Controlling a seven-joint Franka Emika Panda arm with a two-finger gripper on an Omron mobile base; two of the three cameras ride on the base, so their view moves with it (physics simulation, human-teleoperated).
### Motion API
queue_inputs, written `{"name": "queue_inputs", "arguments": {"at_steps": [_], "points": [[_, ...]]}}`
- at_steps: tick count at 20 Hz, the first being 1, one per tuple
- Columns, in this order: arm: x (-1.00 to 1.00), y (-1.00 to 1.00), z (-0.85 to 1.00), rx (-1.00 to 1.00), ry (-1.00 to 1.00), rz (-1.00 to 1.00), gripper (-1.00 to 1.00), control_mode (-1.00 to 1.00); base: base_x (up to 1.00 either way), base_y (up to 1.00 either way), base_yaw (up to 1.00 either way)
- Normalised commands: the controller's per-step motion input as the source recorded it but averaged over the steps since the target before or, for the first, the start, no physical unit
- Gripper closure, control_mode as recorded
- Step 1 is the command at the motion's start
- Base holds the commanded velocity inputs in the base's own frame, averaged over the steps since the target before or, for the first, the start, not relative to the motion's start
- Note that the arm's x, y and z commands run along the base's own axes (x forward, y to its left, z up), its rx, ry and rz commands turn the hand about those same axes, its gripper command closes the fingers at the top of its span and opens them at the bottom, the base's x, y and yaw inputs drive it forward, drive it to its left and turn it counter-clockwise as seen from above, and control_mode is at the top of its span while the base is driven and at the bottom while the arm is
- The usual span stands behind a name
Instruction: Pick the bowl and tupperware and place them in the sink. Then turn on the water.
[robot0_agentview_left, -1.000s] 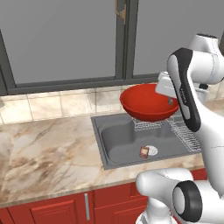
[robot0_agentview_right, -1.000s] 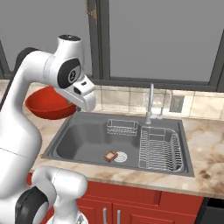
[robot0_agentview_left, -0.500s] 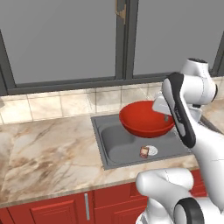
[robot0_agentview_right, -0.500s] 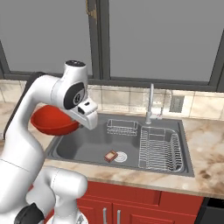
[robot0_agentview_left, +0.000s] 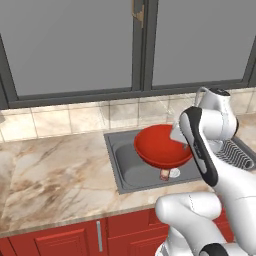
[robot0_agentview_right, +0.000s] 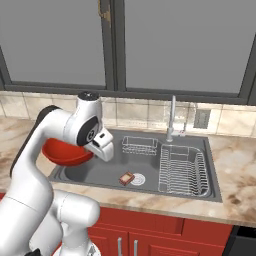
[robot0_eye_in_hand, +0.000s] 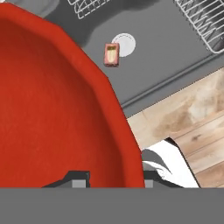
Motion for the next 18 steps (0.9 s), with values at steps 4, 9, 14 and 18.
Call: {"name": "queue_inputs", "arguments": {"at_steps": [4,9,14,18], "points": [[0.40,0.00,-0.27,0.00,-0.07,0.00,1.00,-1.00,0.00,0.00,0.00],[0.43,0.00,-0.23,0.00,-0.03,0.00,1.00,-1.00,0.00,0.00,0.00],[0.31,0.00,-0.07,0.00,0.03,0.00,1.00,-1.00,0.00,0.00,0.00],[0.26,0.00,-0.07,0.00,0.10,0.00,1.00,-1.00,0.00,0.00,0.00]]}}
